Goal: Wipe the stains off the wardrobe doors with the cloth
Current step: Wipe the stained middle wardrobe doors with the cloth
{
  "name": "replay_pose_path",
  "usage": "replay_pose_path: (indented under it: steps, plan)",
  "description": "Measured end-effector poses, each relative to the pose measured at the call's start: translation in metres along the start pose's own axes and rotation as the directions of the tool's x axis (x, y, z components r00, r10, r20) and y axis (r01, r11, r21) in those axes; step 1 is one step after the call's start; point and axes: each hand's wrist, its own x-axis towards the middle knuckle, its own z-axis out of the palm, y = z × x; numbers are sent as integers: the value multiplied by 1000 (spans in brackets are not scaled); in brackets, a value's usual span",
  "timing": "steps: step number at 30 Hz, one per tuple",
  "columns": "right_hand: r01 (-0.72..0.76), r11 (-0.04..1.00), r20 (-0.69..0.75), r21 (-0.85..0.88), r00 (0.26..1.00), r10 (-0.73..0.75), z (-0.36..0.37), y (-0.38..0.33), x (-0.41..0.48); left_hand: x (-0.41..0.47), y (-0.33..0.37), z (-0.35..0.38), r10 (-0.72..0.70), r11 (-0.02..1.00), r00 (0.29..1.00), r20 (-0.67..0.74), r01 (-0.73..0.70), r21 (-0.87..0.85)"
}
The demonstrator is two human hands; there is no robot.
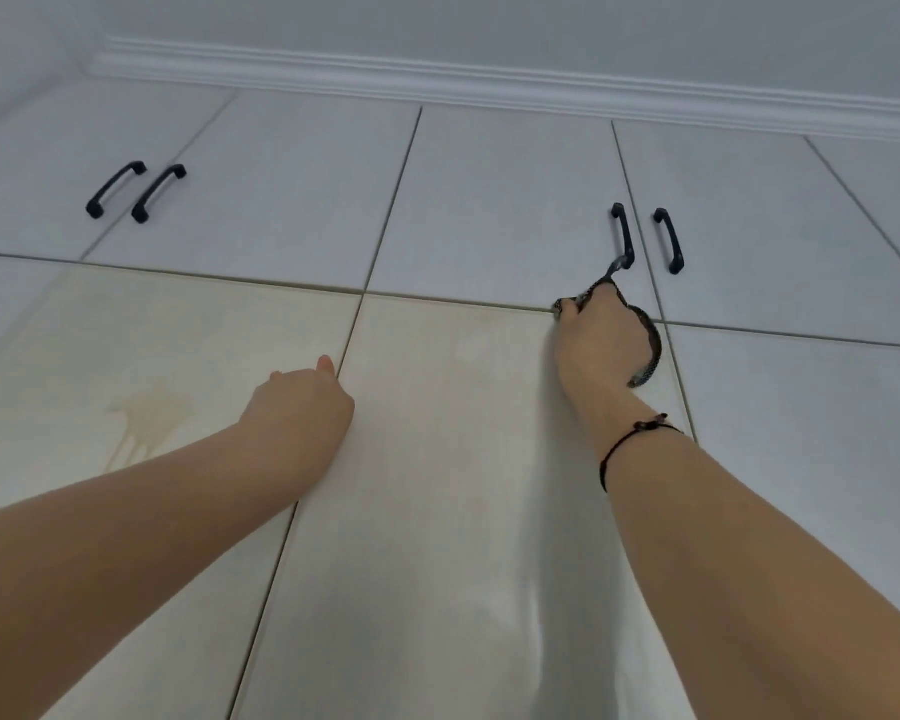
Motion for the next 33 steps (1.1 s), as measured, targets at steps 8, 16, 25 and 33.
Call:
replay_pose_path:
  steps: [8, 16, 25, 33]
  plan:
    - [441, 887, 243, 136, 853, -462, -3, -42, -45, -14, 21, -6, -58, 996, 998, -18, 59, 73]
    - [-8, 1000, -40, 12, 999, 9, -20, 52, 3, -7, 2, 6, -34, 995, 996, -86, 26, -92]
    - [470, 881, 215, 52, 856, -469, -62, 43, -204, -19, 4, 10, -51, 950, 983, -178, -8, -312]
    - [647, 753, 280, 122, 705, -652, -110, 108, -327, -29, -4, 12, -17, 926, 981, -194, -58, -374]
